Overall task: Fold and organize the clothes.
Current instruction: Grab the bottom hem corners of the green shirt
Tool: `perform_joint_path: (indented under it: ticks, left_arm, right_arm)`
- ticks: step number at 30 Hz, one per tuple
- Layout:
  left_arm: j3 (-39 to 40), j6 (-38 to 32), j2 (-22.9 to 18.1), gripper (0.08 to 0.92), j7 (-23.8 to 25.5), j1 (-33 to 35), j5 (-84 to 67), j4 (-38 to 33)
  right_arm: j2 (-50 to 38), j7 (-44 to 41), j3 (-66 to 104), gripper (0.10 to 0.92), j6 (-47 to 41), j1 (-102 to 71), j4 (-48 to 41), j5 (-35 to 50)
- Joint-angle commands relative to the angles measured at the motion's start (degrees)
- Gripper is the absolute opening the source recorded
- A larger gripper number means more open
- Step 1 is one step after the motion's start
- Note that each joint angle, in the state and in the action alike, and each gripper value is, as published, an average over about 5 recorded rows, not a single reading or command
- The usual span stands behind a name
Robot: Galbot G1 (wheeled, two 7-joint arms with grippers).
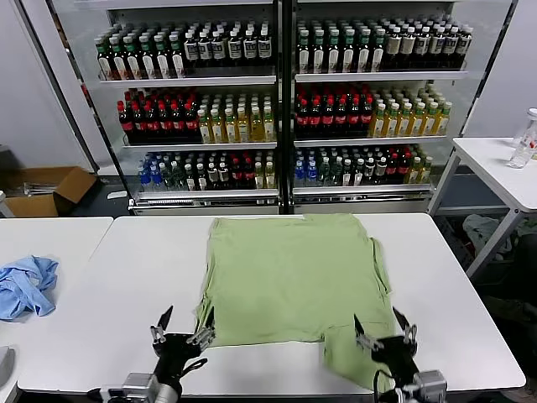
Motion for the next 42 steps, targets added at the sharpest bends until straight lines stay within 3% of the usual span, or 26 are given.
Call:
perform_joint_path:
  ticks: [1,10,25,34,38,42]
  left_arm:
    - [2.56,7.55,0.71,0.823,-1.20,-4.16,-0.31,6.40]
    - [2.85,7.58,0.70,0.803,-1.43,-5.58,-3.03,9.60]
    - [2.22,7.60,0.01,0.386,-3.60,-5.53,-5.17,11.22]
    - [1.84,3.24,0.23,0.146,-1.78,-5.36,-9.51,10.27]
    - [0.63,1.29,0.80,0.087,-0.49,-5.36,-12.46,7.38]
    - [-1.76,0.08,1.99,0.084,0.42,-5.45,-17.08,3.58]
  right_arm:
    - [1.38,0.03,-0.95,0.823,-1.36,-4.16,-0.85,-2.14]
    - [1.71,0.27,-1.73,0.802,-1.49,-3.41,-3.13,-0.86]
    - [1.08,0.13,-1.85,0.386,-0.90,-1.94,-4.32,1.91]
    - [-0.10,-0.60,-0.80,0.141,1.04,0.40,-4.18,3.35]
    - [-1.04,-0.72,0.06,0.115,2.42,1.72,-2.38,4.42]
    - [-2.39,-0.63,1.48,0.115,3.37,3.71,0.63,6.11]
